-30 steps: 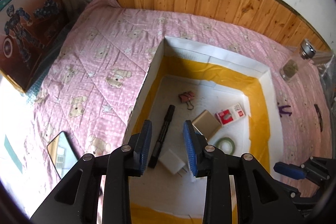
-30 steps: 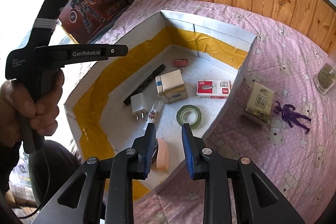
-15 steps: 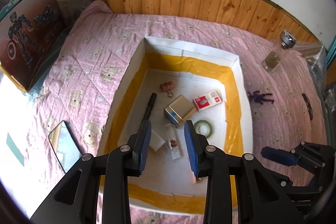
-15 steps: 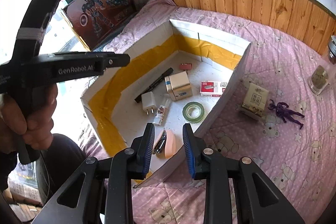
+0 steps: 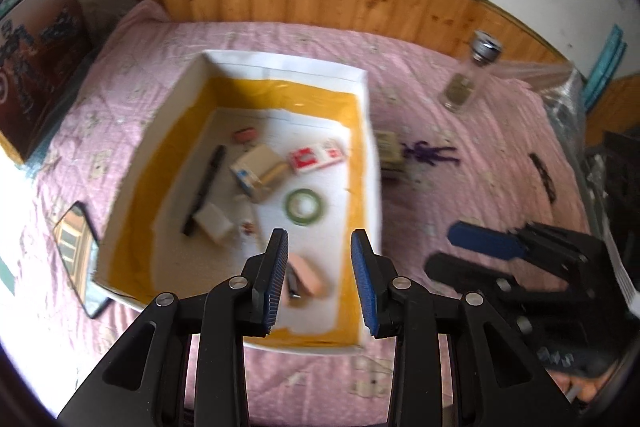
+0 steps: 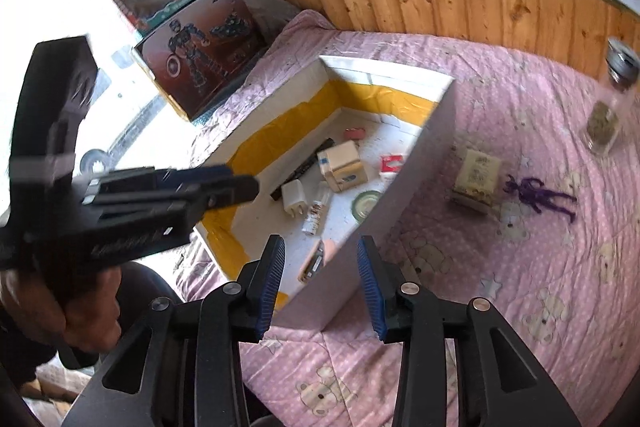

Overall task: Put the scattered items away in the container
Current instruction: 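Move both open tools out of the box toward the tissue pack and purple figure, then grasp the tissue pack with the left tool while the right tool grasps the purple figure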

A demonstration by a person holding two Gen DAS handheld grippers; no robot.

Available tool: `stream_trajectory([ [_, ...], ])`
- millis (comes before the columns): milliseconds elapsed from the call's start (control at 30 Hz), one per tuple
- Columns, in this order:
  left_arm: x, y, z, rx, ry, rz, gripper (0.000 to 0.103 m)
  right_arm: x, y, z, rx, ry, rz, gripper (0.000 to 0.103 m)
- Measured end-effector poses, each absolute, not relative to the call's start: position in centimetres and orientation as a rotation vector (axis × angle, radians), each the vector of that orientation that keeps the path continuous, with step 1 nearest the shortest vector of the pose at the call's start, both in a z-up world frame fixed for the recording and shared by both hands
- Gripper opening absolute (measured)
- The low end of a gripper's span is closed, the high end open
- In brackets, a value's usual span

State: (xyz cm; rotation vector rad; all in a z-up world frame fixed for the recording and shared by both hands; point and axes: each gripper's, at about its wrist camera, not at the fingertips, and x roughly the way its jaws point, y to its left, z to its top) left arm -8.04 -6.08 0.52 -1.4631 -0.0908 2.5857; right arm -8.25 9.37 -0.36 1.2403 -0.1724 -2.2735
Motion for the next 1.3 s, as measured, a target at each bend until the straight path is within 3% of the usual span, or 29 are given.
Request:
stream_trajectory([
  [400,-9.0,2.5,-0.7,-1.445,-0.043,2.467,0.036,-9.2,19.4,-4.0,1.336,-0.363,-2.353,0.040],
  [667,-13.0,6.3,-4.1,-1.497,-0.036,2.469,0.043,-11.9,23.6,-6.4,1.397,-0.357,-2.401,0.045],
  [800,-15.8,7.7,-6.3,-1.534,-0.028,2.492,0.045,-13.9,24.6,-7.5,1.410,-0.280,-2.414,0.048],
  [1033,-20.2,9.2,-10.4,-1.610,0.009,2.566,0.047,-18.5,24.1,-9.7,1.398,0.023,-2.427,0.065],
  [1300,-23.0,9.4,-14.0,-1.633,0.033,2.607,0.047,-23.1,22.4,-14.2,1.370,0.353,-2.340,0.069],
])
